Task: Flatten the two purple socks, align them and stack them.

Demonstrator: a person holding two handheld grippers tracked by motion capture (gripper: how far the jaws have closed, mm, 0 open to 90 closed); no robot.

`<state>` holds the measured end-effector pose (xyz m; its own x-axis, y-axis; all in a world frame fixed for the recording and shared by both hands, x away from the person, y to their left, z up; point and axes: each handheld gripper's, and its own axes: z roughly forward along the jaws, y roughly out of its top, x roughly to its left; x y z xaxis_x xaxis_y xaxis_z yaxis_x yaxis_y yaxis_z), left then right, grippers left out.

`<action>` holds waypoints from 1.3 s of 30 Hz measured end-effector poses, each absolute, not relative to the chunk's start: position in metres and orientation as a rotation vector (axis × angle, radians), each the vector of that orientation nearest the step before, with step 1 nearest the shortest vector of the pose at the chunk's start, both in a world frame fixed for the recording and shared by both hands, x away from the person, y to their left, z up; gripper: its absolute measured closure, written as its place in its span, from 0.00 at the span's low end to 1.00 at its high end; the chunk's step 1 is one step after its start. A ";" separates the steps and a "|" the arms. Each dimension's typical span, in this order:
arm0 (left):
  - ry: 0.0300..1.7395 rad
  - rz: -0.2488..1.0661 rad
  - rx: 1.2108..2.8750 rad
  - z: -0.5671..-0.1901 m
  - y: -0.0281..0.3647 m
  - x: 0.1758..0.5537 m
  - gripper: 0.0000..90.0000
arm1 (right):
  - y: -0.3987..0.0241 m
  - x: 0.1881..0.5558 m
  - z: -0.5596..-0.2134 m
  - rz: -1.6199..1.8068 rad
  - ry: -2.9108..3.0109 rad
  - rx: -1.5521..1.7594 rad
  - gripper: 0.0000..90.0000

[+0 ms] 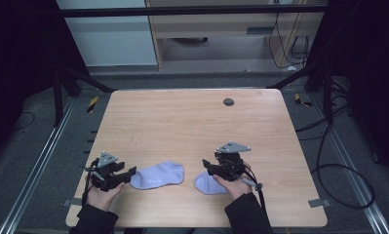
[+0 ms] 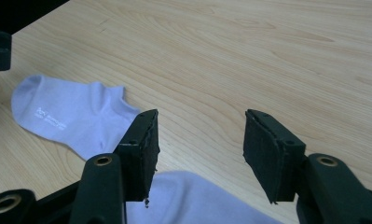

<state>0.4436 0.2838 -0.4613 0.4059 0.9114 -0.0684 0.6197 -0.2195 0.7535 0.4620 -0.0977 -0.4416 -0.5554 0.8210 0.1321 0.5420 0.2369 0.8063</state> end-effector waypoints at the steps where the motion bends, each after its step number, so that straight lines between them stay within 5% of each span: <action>1: 1.311 0.513 1.940 -0.462 0.285 0.444 0.50 | -0.094 0.463 -0.443 1.232 2.199 1.269 0.51; 28: 1.344 0.482 2.022 -0.482 0.290 0.443 0.63 | 0.002 0.482 -0.485 1.112 2.384 1.210 0.60; 39: 1.342 0.455 2.088 -0.489 0.283 0.447 0.76 | 0.008 0.484 -0.496 1.033 2.404 1.216 0.75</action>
